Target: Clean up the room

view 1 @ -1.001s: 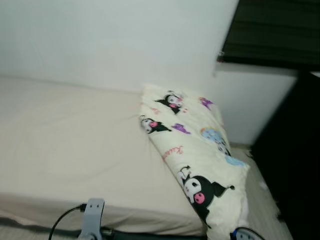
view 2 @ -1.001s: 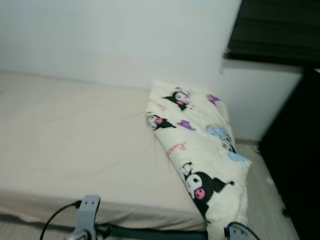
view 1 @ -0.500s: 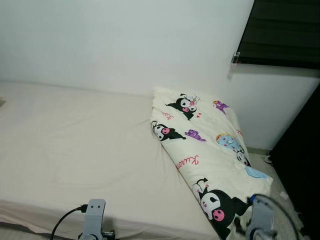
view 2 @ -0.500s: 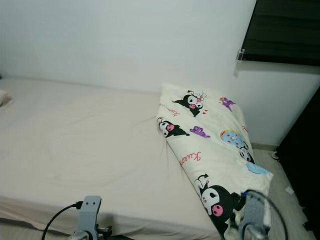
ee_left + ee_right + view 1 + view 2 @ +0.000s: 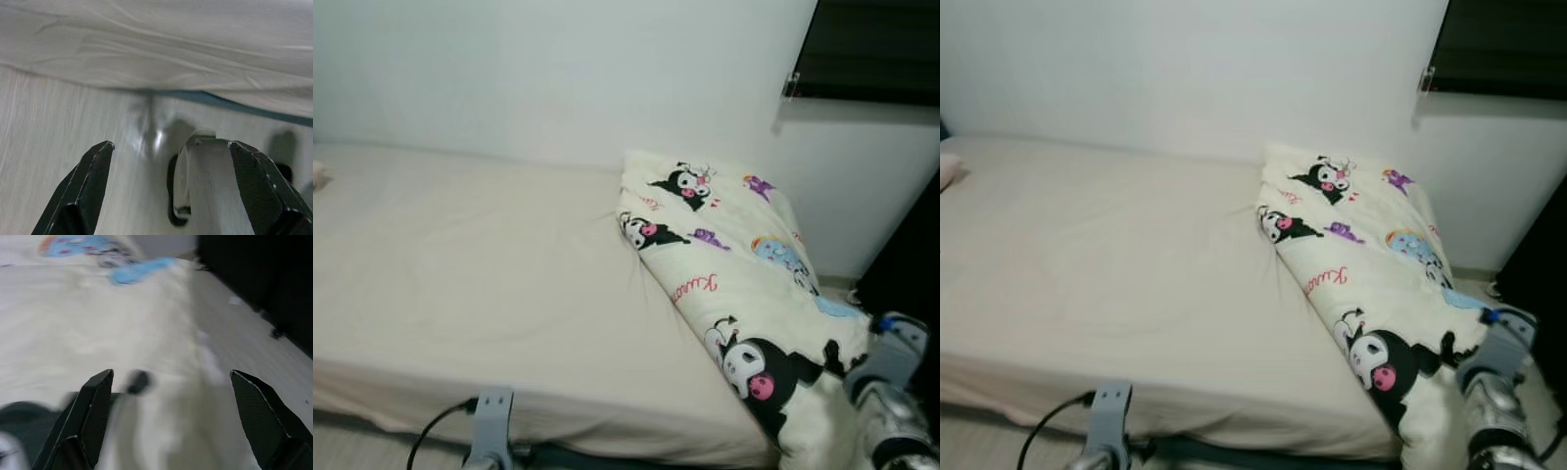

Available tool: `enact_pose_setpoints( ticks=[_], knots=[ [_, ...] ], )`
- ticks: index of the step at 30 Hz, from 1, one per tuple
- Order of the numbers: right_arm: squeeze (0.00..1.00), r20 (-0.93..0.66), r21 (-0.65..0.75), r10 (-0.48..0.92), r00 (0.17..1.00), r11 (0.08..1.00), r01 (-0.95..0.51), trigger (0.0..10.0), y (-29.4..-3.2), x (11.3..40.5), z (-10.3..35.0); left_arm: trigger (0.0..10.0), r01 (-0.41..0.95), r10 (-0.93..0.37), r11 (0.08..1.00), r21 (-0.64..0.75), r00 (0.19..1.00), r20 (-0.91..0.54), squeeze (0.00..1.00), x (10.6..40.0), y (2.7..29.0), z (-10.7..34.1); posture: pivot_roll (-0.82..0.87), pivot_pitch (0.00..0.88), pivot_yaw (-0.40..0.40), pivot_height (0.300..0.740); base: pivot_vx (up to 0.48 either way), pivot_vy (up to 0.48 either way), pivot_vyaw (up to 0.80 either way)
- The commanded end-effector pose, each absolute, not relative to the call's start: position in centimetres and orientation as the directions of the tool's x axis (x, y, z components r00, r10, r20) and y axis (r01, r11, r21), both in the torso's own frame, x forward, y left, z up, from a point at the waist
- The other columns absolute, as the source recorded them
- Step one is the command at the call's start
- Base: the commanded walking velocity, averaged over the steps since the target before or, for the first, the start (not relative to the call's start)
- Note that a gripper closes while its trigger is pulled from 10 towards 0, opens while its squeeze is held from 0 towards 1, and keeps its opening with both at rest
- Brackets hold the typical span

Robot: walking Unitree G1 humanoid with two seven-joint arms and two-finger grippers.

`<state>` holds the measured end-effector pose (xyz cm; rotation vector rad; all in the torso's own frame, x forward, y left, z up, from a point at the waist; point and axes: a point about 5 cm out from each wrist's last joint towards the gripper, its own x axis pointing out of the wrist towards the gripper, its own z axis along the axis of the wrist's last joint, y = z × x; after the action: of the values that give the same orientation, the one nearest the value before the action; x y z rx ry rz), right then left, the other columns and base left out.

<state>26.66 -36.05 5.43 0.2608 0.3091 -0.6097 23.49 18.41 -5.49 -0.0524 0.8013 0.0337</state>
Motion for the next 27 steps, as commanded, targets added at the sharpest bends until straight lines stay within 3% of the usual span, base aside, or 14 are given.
enact_pose_setpoints(
  ticks=[1, 10, 13, 15, 20, 23, 27],
  knots=[
    [0.0, -0.35, 0.17, -0.529, 0.773, 0.775, 0.608, 10.0, -36.3, 26.3, 5.4, 10.0, -0.053, 0.018, 0.998, -0.029, 0.709, -0.705, 0.0, 23.8, 18.9, -5.2, 0.05, 0.0, -0.017, 0.585, 0.0, 0.0, 0.0],
    [0.0, -0.258, 0.285, -0.571, 0.78, 0.726, 0.626, 10.0, -38.4, 25.3, 6.7, 10.0, -0.024, 0.009, 1.0, -0.012, 0.739, -0.674, 0.0, 24.5, 19.4, -4.5, 0.05, 0.0, 0.0, 0.54, 0.0, 0.0, 0.0],
    [0.0, -0.261, 0.316, -0.541, 0.8, 0.735, 0.6, 10.0, -38.1, 25.3, 6.4, 10.0, -0.011, 0.006, 1.0, -0.004, 0.738, -0.674, 0.0, 24.5, 19.5, -4.5, 0.05, 0.0, 0.011, 0.53, 0.0, 0.0, 0.0],
    [0.0, -0.275, 0.373, -0.449, 0.85, 0.765, 0.525, 10.0, -36.5, 25.6, 5.3, 10.0, 0.022, -0.002, 1.0, 0.022, 0.736, -0.677, 0.0, 24.3, 19.8, -4.6, 0.06, 0.0, 0.027, 0.515, 0.0, 0.0, 0.0],
    [0.0, -0.267, 0.447, -0.41, 0.872, 0.749, 0.489, 10.0, -35.6, 25.8, 4.7, 10.0, 0.032, -0.001, 0.999, 0.033, 0.737, -0.676, 0.0, 24.2, 20.0, -4.6, 0.06, 0.0, 0.035, 0.49, 0.0, 0.0, 0.0],
    [0.0, -0.184, 0.628, -0.372, 0.91, 0.667, 0.4, 10.0, -35.0, 25.7, 4.5, 10.0, 0.045, 0.003, 0.998, 0.054, 0.74, -0.673, 0.0, 24.0, 20.8, -4.6, 0.07, 0.0, 0.053, 0.49, 0.0, 0.0, 0.0],
    [0.0, -0.238, 0.659, -0.402, 0.884, 0.602, 0.451, 10.0, -35.0, 25.3, 3.8, 10.0, 0.046, 0.013, 0.997, 0.069, 0.737, -0.676, 0.0, 23.7, 21.5, -4.6, 0.07, 0.0, 0.057, 0.49, 0.0, 0.0, 0.0]
  ],
)
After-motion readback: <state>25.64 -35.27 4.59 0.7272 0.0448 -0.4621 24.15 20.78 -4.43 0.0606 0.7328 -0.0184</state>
